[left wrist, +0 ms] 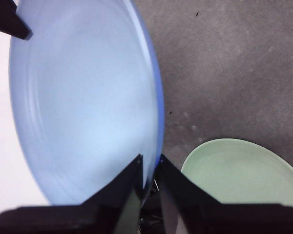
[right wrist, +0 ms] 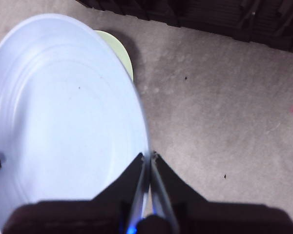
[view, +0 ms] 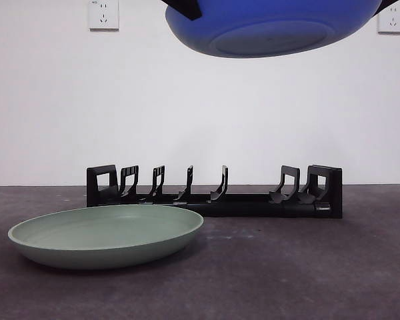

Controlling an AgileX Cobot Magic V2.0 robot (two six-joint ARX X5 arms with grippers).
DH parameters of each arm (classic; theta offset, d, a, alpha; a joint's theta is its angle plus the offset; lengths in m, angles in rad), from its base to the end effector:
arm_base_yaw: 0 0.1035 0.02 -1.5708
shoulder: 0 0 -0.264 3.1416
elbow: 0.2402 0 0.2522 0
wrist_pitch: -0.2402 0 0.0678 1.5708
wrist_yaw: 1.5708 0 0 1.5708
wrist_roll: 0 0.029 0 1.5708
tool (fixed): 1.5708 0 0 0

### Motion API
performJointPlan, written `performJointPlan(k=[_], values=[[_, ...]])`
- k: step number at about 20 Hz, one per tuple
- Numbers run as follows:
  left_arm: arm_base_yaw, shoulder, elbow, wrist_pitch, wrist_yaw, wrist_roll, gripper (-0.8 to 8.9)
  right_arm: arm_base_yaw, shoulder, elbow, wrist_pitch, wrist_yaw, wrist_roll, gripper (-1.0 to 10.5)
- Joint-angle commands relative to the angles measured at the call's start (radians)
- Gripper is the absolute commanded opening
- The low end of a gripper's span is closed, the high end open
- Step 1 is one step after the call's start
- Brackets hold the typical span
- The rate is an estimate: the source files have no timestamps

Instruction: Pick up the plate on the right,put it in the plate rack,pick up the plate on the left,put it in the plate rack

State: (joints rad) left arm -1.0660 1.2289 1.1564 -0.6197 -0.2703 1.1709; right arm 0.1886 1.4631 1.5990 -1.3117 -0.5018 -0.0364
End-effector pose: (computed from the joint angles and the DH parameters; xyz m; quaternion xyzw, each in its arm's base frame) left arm 0.1296 -0.2185 0.3332 0.6544 0.0205 -0.4509 0.6067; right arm 0.2548 0.0628 0.3726 0.0722 0.5426 0.2915 0.7845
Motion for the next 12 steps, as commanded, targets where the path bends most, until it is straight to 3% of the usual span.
performJointPlan(k=[1, 7, 10, 12], values=[[0.004, -0.003, 0.001, 0.032, -0.014, -0.045, -0.08, 0.003, 0.0, 0.002, -0.012, -0.015, -0.001, -0.1], [0.004, -0.003, 0.001, -0.006, -0.015, -0.095, -0.08, 0.003, 0.0, 0.002, 0.032, -0.015, 0.0, 0.1], [0.004, -0.003, 0.001, -0.018, -0.013, -0.146, -0.08, 0.003, 0.0, 0.002, 0.072, -0.016, 0.01, 2.1], [0.004, -0.003, 0.001, -0.018, 0.011, -0.177, -0.08, 0.003, 0.0, 0.003, 0.09, -0.019, 0.01, 2.6]])
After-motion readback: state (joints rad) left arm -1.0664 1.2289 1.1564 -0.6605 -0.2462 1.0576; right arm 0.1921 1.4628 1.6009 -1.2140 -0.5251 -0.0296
